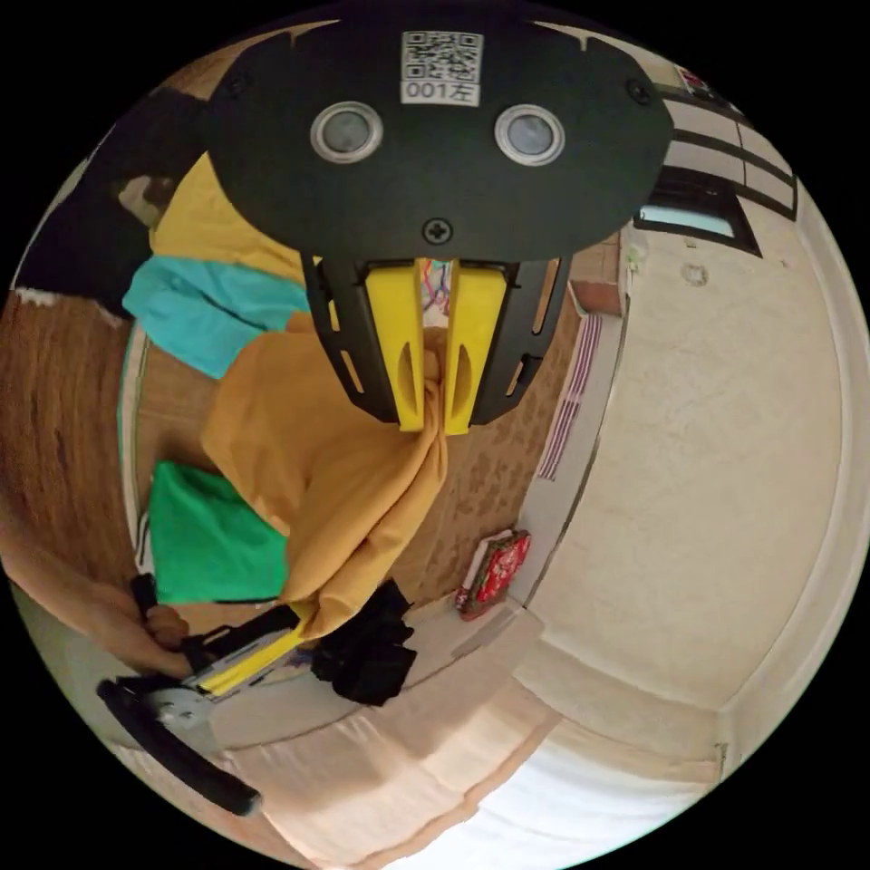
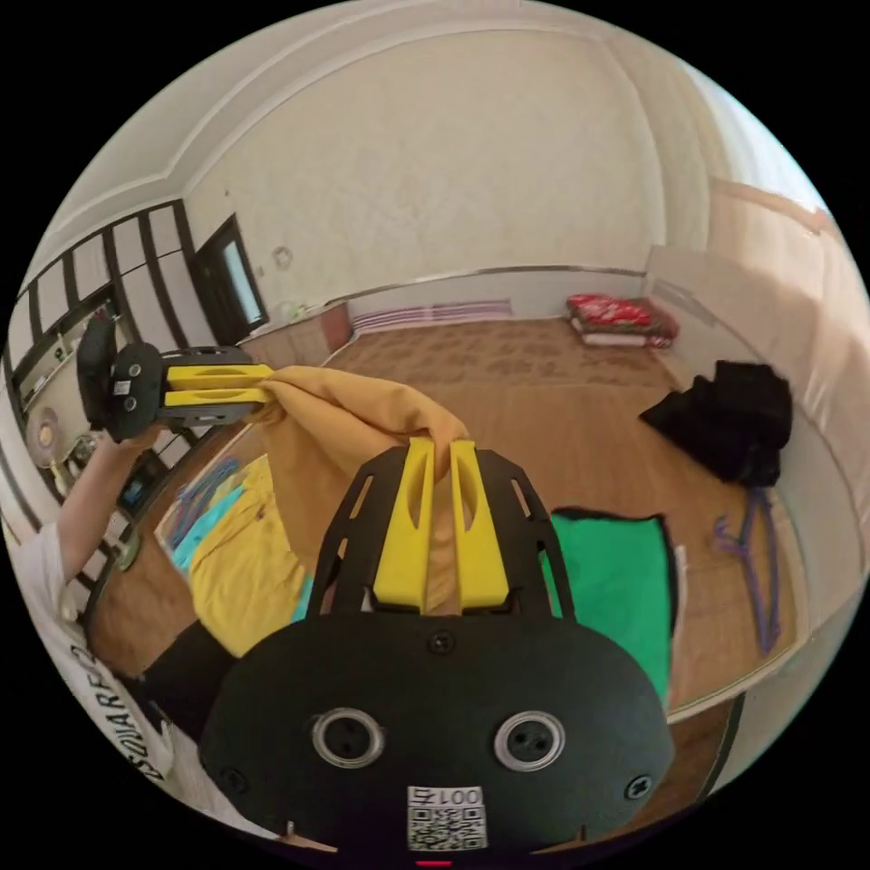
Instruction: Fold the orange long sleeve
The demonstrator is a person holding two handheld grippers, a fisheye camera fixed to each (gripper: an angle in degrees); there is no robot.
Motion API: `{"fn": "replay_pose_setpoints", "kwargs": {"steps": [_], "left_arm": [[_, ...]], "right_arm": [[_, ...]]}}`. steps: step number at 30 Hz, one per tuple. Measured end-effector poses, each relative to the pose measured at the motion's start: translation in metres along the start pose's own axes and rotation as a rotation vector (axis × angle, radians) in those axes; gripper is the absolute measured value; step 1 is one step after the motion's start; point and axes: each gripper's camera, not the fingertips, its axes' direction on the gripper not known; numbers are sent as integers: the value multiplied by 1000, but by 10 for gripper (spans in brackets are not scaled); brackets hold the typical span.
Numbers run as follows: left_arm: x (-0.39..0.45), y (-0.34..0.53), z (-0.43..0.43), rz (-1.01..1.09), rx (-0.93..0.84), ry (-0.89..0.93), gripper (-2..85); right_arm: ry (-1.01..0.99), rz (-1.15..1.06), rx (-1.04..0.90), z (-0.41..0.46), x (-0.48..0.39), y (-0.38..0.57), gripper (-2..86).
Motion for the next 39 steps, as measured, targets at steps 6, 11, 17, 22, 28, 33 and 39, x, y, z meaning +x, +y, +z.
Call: {"fn": "replay_pose_setpoints", "kwargs": {"steps": [6,11,17,22,28,33,39], "left_arm": [[10,-106,4,-146,156,-43,26],[137,-145,47,77,212,26,14],[300,-143,115,157,98,174,5],[326,-125,99,115,169,-14,1],[314,-115,78,20,170,164,1],[335,-92,79,80,93,153,-3],[317,-16,53,69,6,117,-10]], "right_arm": [[255,-23,149,-58,72,-21,23],[291,66,10,-65,154,71,27],[225,277,-326,-26,224,232,30],[175,318,-116,-56,216,259,28],[240,271,-104,-75,201,269,26],[146,404,-104,-71,210,298,24],[196,428,-65,-96,179,302,13]]}}
